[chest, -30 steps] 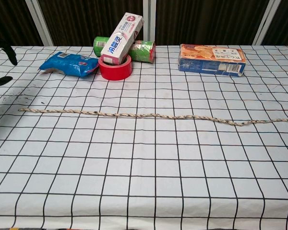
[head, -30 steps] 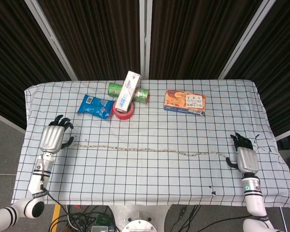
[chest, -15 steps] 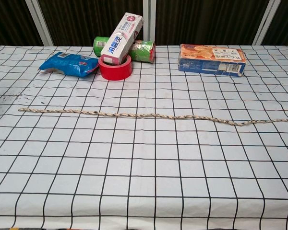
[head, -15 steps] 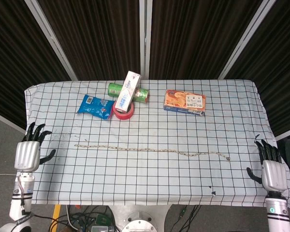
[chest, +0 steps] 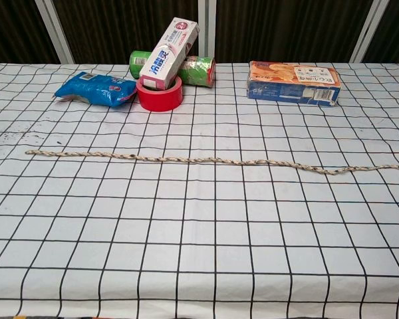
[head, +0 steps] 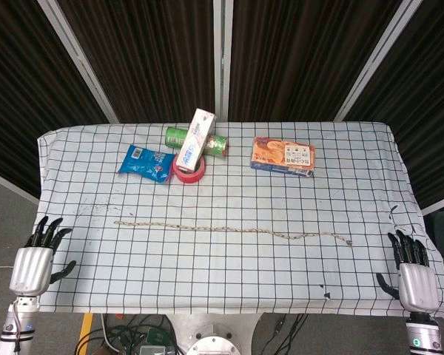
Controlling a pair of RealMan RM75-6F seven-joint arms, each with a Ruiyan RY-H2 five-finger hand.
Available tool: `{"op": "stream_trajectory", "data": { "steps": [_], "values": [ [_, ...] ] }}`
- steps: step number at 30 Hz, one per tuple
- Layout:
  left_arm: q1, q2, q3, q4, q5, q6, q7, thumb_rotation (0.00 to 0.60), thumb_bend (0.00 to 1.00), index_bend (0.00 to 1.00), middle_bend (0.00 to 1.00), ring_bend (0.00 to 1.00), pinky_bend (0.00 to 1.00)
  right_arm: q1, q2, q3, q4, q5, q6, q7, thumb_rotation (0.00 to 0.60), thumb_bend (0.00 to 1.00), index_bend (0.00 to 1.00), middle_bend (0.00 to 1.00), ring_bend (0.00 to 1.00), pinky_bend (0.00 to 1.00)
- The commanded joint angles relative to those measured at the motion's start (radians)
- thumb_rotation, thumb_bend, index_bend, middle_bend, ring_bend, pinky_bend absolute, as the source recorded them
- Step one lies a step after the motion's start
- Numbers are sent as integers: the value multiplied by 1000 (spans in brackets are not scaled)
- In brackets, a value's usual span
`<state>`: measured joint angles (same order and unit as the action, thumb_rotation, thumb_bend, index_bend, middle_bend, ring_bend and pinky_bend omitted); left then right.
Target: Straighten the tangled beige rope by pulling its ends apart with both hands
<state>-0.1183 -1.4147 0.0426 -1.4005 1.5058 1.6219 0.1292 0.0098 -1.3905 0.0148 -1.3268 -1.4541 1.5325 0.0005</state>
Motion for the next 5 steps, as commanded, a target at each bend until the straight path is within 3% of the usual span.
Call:
{"op": "stream_trajectory", "data": {
  "steps": [1, 5],
  "values": [
    [-3, 13, 3, -15, 7, -23, -2, 600, 110, 253, 106, 0, 312, 0, -1, -3, 1, -1, -12, -10, 600, 191, 0, 0, 0, 0],
    [-4, 14, -4, -25, 13, -36, 4, 600, 102, 253, 108, 0, 312, 5, -6, -2, 3, 2, -34, -12, 600, 198, 0, 0, 0, 0]
  ]
}}
